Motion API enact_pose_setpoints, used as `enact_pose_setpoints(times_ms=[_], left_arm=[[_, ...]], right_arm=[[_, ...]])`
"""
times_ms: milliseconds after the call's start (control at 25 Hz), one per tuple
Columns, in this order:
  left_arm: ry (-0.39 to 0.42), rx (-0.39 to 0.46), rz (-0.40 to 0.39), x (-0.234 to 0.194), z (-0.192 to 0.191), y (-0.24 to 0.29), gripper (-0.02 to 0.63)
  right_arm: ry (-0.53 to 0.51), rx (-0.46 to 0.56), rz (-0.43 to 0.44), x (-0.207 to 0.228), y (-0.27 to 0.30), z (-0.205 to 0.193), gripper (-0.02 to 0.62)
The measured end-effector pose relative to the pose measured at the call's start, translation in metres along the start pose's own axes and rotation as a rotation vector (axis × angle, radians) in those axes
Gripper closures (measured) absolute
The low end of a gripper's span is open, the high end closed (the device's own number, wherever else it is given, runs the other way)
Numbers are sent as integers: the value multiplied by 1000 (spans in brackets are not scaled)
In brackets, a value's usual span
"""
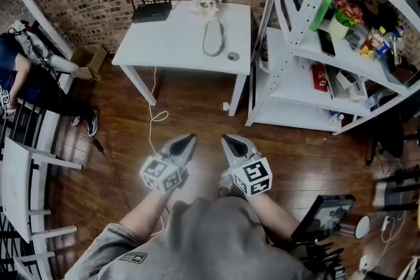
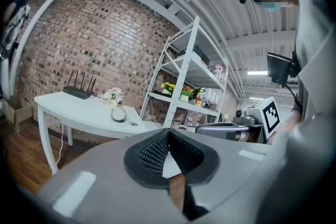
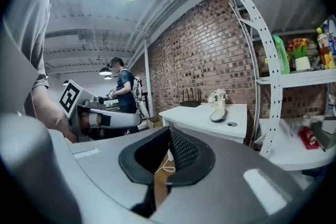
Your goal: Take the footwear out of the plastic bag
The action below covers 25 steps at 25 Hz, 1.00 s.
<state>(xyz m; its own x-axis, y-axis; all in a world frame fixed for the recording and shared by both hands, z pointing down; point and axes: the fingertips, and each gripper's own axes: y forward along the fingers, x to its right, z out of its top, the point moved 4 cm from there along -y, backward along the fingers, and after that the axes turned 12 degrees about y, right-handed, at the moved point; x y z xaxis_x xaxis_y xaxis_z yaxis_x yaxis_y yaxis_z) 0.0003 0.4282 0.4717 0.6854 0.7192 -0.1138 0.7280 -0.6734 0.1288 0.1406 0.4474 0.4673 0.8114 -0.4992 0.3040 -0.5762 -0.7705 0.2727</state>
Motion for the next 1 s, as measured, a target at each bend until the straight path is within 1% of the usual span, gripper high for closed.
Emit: enact_pose_setpoints(times_ms=[120, 240, 480, 640, 720, 840, 1000], left_arm=[[10, -6, 16, -14, 15, 40, 604], [26, -3, 39, -27, 20, 70, 604], [-14, -17, 93, -44, 21, 115, 604], [18, -27, 93, -60, 21, 134, 605], [6, -32, 90, -71, 19, 143, 604], [-36, -35, 80, -90, 21, 160, 604], [-43, -34, 49, -130, 18, 184, 605]], right_arm=[[0, -5, 16, 33, 16, 24, 581], [-9, -11, 38, 62, 33, 36, 581], [-5, -25, 59, 111, 62, 51, 581], [7, -38, 49, 129, 77, 57, 581], [15, -46, 38, 137, 88, 58, 581], [16, -53, 18, 149, 107, 61, 581], [18, -65, -31, 168, 144, 67, 581]])
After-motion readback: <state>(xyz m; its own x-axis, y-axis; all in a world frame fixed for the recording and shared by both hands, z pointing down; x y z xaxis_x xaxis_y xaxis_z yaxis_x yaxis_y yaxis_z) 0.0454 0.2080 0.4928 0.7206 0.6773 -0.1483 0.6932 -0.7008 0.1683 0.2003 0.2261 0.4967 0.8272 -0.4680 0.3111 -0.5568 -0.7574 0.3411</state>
